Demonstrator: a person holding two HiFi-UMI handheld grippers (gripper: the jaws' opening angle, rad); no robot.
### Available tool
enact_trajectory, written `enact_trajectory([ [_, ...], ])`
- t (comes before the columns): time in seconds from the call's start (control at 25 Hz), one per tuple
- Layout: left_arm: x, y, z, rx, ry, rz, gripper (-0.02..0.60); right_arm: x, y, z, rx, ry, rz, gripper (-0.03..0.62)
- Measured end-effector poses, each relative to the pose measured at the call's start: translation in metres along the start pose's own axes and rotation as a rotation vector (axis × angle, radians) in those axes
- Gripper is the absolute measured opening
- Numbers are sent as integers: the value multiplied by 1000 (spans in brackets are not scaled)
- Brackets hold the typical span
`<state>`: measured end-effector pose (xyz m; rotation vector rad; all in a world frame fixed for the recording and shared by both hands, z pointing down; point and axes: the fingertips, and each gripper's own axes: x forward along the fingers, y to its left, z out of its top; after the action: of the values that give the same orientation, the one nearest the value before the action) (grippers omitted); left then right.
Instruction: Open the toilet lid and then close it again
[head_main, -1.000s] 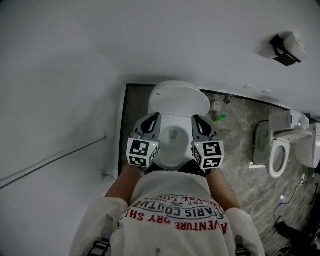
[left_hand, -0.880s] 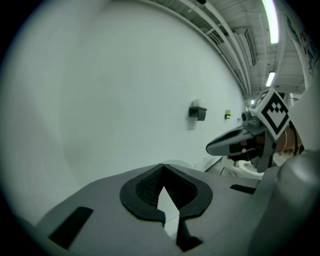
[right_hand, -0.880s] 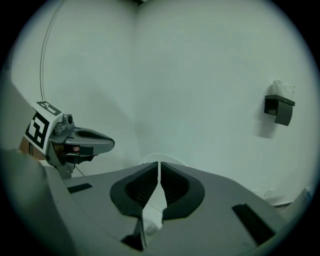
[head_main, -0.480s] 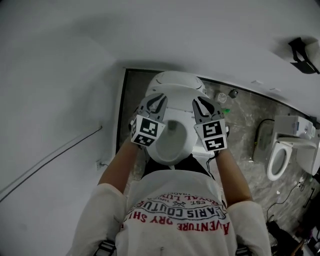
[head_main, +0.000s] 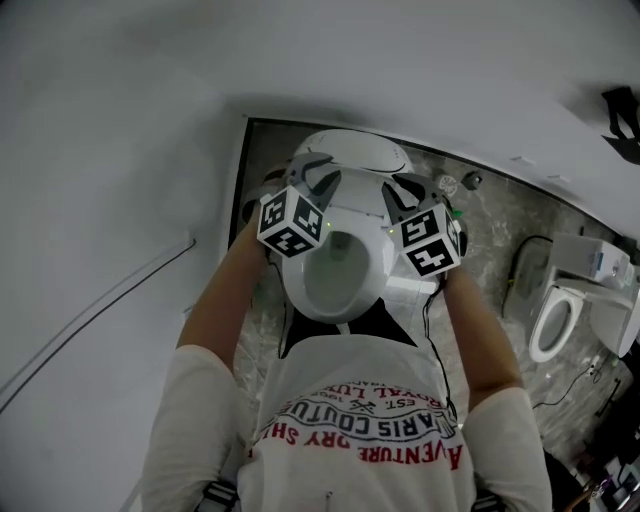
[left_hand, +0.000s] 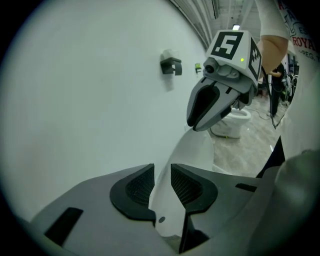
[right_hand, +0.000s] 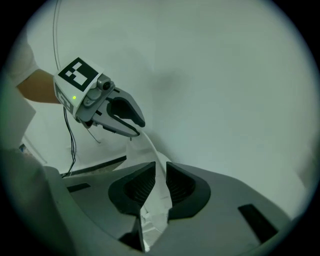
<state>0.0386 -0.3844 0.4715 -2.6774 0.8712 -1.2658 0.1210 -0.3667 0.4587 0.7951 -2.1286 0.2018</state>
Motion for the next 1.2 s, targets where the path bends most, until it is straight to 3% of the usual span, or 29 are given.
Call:
enact_trajectory([
  [0.28, 15, -2, 0, 127, 2, -47, 94, 18, 1, -3, -189, 76, -10, 20],
  [0.72, -6, -26, -1, 213, -61, -65, 71, 0, 23, -11, -218, 63, 35, 20],
  [0.88, -22, -42, -5, 236, -89, -81, 65, -11, 42, -15, -311, 83, -30, 20],
  [1.2, -60, -83, -21, 352, -138, -139, 48, -34, 92, -28, -320, 100, -88, 20],
])
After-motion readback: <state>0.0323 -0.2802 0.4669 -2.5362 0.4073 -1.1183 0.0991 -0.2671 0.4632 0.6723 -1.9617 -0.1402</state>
